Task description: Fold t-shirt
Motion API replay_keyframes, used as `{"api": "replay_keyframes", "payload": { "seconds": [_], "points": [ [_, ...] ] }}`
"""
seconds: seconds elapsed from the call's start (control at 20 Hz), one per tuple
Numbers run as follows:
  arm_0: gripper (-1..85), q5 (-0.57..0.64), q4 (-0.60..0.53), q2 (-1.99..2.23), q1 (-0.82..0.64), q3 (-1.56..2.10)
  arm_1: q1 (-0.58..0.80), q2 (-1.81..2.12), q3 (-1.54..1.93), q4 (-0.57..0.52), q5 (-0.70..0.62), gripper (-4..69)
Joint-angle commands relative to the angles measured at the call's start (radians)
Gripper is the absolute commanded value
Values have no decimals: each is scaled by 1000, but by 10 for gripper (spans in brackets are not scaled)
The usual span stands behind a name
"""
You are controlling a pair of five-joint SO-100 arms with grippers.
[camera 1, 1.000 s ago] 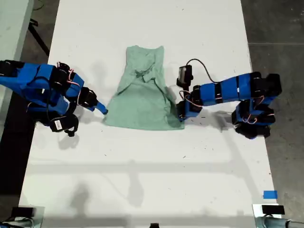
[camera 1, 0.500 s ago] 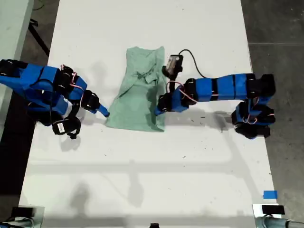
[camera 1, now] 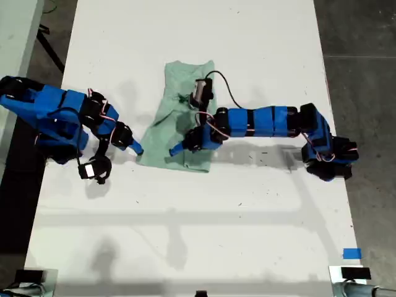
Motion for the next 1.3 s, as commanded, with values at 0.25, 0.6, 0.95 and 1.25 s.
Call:
{"api": "replay_keyframes", "payload": {
  "seconds": [0.25, 0.6, 0.95, 1.25],
  "points": [
    [254, 0, -149, -209, -72, -69, -48, 374, 25, 356, -14, 290],
    [0, -78, -175, -488, -149, -156, -91, 541, 225, 364, 49, 263],
    [0, -101, -5, -150, -117, -221, -81, 726, 523, 250, 86, 234],
    [0, -8, -374, -425, -31, -417, -80, 879, 707, 202, 132, 225]
  ]
}}
